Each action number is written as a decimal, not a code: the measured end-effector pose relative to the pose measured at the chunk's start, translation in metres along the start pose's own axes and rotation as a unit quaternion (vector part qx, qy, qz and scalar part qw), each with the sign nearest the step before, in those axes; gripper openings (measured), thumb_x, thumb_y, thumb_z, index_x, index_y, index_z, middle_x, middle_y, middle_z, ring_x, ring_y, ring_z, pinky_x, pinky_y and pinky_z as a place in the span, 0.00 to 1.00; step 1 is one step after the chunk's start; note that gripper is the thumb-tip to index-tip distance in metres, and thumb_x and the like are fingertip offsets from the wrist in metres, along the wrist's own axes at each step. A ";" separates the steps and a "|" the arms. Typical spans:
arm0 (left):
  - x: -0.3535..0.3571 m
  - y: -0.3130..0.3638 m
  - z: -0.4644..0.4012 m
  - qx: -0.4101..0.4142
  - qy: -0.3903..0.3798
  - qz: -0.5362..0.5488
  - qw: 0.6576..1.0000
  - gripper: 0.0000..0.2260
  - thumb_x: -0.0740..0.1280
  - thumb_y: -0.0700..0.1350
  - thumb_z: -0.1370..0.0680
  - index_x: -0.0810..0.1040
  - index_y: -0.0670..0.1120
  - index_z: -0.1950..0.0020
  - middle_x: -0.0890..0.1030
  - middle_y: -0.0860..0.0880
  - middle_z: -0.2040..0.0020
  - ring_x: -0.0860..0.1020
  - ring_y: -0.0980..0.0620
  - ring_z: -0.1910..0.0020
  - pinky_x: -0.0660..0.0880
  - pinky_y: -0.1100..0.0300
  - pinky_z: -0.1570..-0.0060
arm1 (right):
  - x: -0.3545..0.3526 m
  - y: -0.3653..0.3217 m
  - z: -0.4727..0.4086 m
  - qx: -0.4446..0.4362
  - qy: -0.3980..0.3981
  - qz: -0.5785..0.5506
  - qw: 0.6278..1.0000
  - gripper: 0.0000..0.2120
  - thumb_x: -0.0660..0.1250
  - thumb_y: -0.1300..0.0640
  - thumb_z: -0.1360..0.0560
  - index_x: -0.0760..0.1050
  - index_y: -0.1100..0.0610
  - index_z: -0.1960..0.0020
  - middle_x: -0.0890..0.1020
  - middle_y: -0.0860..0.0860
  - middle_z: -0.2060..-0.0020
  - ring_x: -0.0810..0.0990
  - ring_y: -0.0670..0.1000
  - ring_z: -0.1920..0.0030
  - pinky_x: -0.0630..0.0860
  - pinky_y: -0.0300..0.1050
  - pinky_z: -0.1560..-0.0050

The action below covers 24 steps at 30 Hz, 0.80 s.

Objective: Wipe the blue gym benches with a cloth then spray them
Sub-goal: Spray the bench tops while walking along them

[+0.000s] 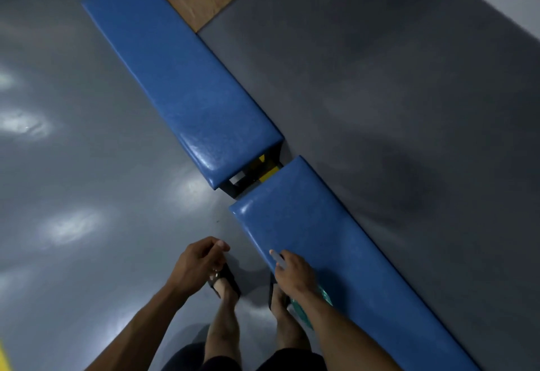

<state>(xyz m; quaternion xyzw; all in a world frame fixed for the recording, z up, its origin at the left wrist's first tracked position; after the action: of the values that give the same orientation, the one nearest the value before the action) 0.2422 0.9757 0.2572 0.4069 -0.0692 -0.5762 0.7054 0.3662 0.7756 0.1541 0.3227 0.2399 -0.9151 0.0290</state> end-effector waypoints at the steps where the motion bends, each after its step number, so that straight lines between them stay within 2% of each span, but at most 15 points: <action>1: -0.006 -0.003 -0.002 -0.001 0.000 0.003 1.000 0.12 0.62 0.51 0.18 0.83 0.52 0.56 0.84 0.48 0.62 0.82 0.53 0.64 0.80 0.50 0.57 | 0.002 -0.006 0.000 0.007 0.004 -0.005 1.000 0.08 0.61 0.51 0.26 0.72 0.54 0.50 0.80 0.52 0.50 0.78 0.56 0.48 0.70 0.47 0.54; 4: -0.026 -0.011 -0.007 -0.004 0.002 0.010 1.000 0.11 0.62 0.51 0.18 0.82 0.56 0.57 0.84 0.49 0.63 0.82 0.52 0.64 0.79 0.51 0.57 | -0.001 -0.021 -0.006 0.028 0.028 -0.038 0.998 0.05 0.63 0.52 0.26 0.70 0.53 0.53 0.80 0.52 0.52 0.78 0.57 0.50 0.70 0.47 0.55; 6: -0.039 -0.011 -0.009 -0.003 0.000 0.014 1.000 0.11 0.62 0.51 0.19 0.82 0.58 0.57 0.84 0.49 0.63 0.82 0.50 0.63 0.79 0.51 0.57 | -0.013 -0.024 -0.018 0.057 0.045 -0.084 0.994 0.04 0.63 0.54 0.28 0.68 0.52 0.57 0.79 0.53 0.55 0.78 0.57 0.53 0.74 0.49 0.56; 8: -0.051 -0.012 -0.013 -0.006 -0.003 0.017 1.000 0.11 0.62 0.51 0.19 0.82 0.56 0.57 0.84 0.48 0.63 0.82 0.49 0.63 0.79 0.51 0.58 | -0.033 -0.023 -0.030 0.098 0.073 -0.128 0.984 0.02 0.63 0.55 0.28 0.70 0.53 0.58 0.80 0.52 0.58 0.79 0.58 0.56 0.77 0.51 0.56; 11: -0.066 -0.011 -0.021 -0.004 -0.013 0.016 1.000 0.12 0.62 0.51 0.19 0.83 0.52 0.57 0.84 0.48 0.63 0.82 0.50 0.64 0.80 0.49 0.57 | -0.070 -0.017 -0.044 0.138 0.120 -0.155 0.971 0.02 0.62 0.55 0.27 0.73 0.52 0.56 0.80 0.50 0.60 0.79 0.56 0.59 0.76 0.48 0.59; 17: -0.090 -0.006 -0.041 0.012 -0.037 0.014 0.999 0.12 0.61 0.51 0.18 0.82 0.48 0.54 0.83 0.46 0.62 0.82 0.52 0.65 0.80 0.53 0.58 | -0.125 -0.004 -0.056 0.186 0.214 -0.153 0.947 0.08 0.60 0.55 0.25 0.76 0.52 0.50 0.79 0.51 0.53 0.77 0.56 0.56 0.72 0.46 0.57; 19: -0.100 -0.006 -0.046 0.019 -0.040 0.011 0.999 0.12 0.61 0.51 0.18 0.82 0.48 0.54 0.83 0.46 0.62 0.82 0.51 0.64 0.80 0.55 0.59 | -0.128 -0.007 -0.053 0.193 0.226 -0.147 0.943 0.10 0.60 0.56 0.26 0.77 0.52 0.48 0.79 0.51 0.53 0.77 0.56 0.56 0.72 0.47 0.56; 21: -0.112 -0.006 -0.049 0.025 -0.043 0.005 0.999 0.13 0.61 0.51 0.18 0.82 0.49 0.53 0.83 0.47 0.62 0.82 0.51 0.64 0.80 0.56 0.60 | -0.122 -0.020 -0.047 0.196 0.225 -0.138 0.944 0.08 0.61 0.57 0.26 0.76 0.54 0.49 0.76 0.50 0.55 0.75 0.55 0.57 0.70 0.46 0.57; 24: -0.131 -0.009 -0.049 0.027 -0.044 0.009 0.999 0.13 0.60 0.51 0.18 0.82 0.48 0.53 0.83 0.47 0.62 0.82 0.51 0.64 0.80 0.57 0.60 | -0.090 -0.054 -0.042 0.177 0.189 -0.128 0.957 0.07 0.62 0.57 0.26 0.76 0.53 0.50 0.76 0.49 0.58 0.76 0.56 0.57 0.72 0.46 0.58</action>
<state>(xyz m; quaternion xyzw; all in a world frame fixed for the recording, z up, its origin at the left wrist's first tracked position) 0.2204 1.1139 0.2674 0.3994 -0.1195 -0.5856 0.6952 0.4501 0.8336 0.2023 0.4565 0.1147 -0.8612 -0.1916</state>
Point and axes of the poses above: each hand's wrist, its own z-axis away from the middle knuckle, its own x-axis out of the palm, y = z × x, the point moved 10 cm from there along -z, towards the middle knuckle
